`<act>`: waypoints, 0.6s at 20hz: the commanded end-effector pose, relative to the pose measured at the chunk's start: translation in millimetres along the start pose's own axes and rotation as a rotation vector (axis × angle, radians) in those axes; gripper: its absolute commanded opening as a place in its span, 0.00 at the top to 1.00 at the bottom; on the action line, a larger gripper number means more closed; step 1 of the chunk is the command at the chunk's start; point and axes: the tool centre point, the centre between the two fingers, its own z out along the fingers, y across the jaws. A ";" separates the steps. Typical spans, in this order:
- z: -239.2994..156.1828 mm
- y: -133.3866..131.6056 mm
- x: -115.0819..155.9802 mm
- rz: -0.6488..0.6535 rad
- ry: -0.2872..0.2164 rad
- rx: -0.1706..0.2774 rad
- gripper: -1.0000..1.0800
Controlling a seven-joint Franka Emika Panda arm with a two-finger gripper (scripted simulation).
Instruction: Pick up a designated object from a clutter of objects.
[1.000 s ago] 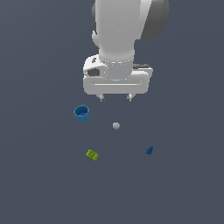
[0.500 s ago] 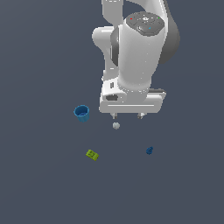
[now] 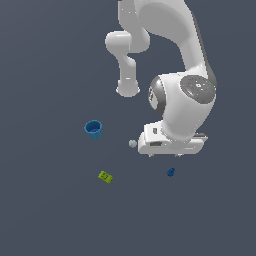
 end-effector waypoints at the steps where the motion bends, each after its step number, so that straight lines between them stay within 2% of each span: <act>1: 20.9 -17.5 4.7 0.002 0.002 0.001 0.04; 6: 53.1 -43.7 8.5 0.003 0.004 0.004 0.04; 12: 75.3 -61.3 9.3 0.005 0.004 0.007 0.04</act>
